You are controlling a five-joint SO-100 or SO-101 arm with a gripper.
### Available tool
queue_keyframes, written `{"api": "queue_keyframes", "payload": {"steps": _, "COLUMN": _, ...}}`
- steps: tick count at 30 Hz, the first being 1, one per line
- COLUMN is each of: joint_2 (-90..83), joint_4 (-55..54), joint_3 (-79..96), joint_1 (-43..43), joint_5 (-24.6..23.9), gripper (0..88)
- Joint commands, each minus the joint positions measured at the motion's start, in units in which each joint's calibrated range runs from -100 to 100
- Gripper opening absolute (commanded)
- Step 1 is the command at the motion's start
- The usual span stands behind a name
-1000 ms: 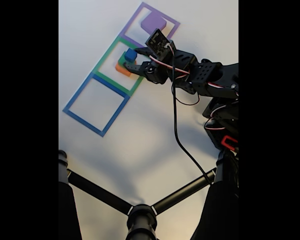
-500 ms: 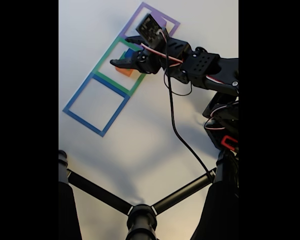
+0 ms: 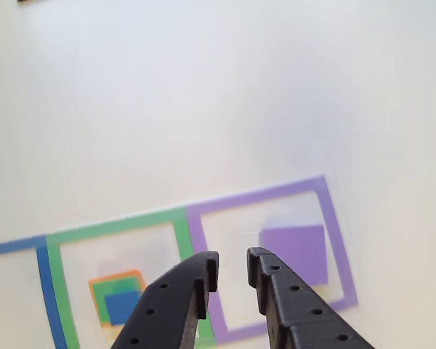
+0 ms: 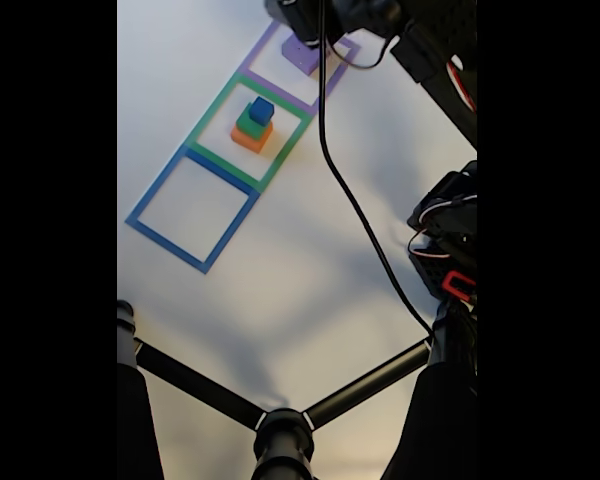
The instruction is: Tower of hanoi
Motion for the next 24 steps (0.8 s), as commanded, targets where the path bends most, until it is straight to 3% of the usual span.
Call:
{"api": "queue_keyframes", "payload": {"steps": 1, "joint_2": 0.2, "joint_4": 18.0, "joint_3": -16.5, "joint_1": 3.6, "joint_5": 0.0, "gripper": 0.0}}
{"api": "queue_keyframes", "payload": {"steps": 8, "joint_2": -0.2, "joint_4": 25.3, "joint_3": -22.0, "joint_1": 10.4, "joint_5": 0.0, "gripper": 1.9}}
{"api": "queue_keyframes", "payload": {"steps": 15, "joint_2": -1.8, "joint_4": 30.4, "joint_3": -21.9, "joint_1": 25.2, "joint_5": 0.0, "gripper": 3.5}}
{"api": "queue_keyframes", "payload": {"steps": 20, "joint_2": -2.3, "joint_4": 28.8, "joint_3": -16.9, "joint_1": 34.3, "joint_5": 0.0, "gripper": 6.8}}
{"api": "queue_keyframes", "payload": {"steps": 24, "joint_2": -5.6, "joint_4": 20.7, "joint_3": -6.8, "joint_1": 37.2, "joint_5": 0.0, "gripper": 15.9}}
